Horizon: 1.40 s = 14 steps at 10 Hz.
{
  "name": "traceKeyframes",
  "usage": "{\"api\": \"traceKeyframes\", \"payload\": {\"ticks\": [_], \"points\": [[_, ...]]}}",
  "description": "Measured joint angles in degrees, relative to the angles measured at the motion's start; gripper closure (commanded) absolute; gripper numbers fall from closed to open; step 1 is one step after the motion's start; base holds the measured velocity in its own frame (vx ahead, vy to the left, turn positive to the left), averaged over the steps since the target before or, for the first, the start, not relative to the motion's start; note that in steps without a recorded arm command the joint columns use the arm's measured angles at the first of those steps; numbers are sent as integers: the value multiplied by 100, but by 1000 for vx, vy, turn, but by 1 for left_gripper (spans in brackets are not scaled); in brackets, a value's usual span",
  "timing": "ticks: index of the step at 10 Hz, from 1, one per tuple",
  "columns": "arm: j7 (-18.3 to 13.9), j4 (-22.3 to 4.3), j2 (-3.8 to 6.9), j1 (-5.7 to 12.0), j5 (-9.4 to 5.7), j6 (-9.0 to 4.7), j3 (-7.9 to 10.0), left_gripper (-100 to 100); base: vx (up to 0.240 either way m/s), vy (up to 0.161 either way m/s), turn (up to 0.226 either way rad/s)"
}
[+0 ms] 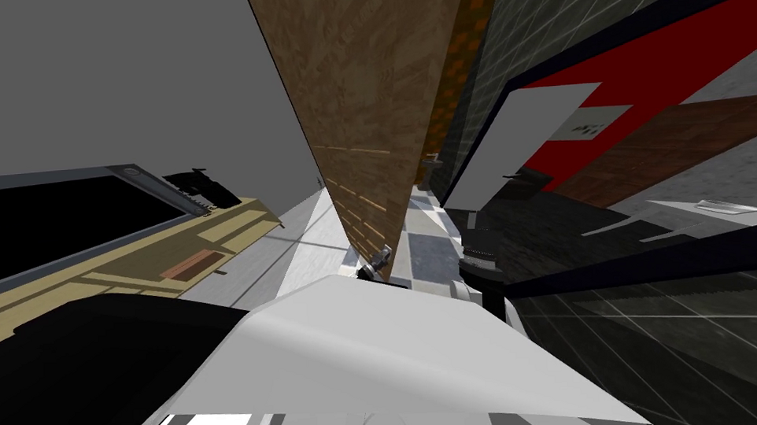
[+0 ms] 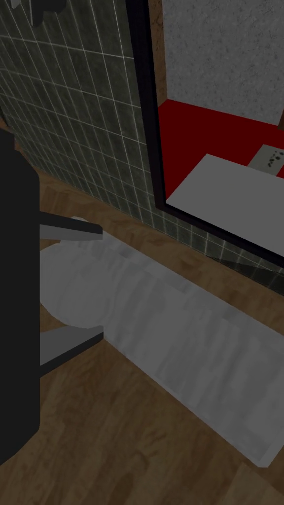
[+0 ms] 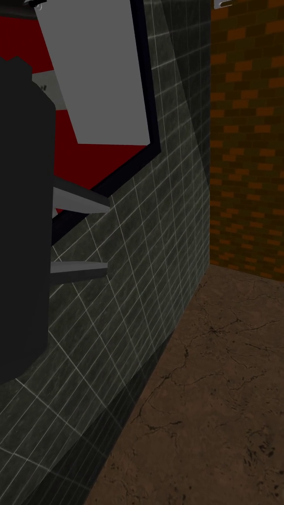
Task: Push the door open
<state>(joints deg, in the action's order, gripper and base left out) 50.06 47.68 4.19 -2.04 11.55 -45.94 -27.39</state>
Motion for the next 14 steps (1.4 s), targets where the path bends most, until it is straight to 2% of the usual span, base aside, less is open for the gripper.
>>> {"api": "traceKeyframes", "payload": {"ticks": [3, 7, 8, 10, 11, 13, 14], "points": [[-405, -19, 24, 14, -119, -13, 17, 100, 5, -5, -64], [-929, -131, -18, 91, -314, -52, 72, 100, 3, -4, -48], [-1076, -25, 14, 41, -360, -5, 69, 100, 5, -3, -30], [-1325, -89, 21, 79, -447, -53, 91, 100, 10, -6, -85], [-1477, -217, -10, 147, -531, -110, 124, 100, 11, -1, -47], [-1784, -62, 46, 75, -620, -62, 124, 100, 3, -10, -44], [-1900, -146, 28, 142, -660, -82, 143, 100, 6, -9, -74]]}}
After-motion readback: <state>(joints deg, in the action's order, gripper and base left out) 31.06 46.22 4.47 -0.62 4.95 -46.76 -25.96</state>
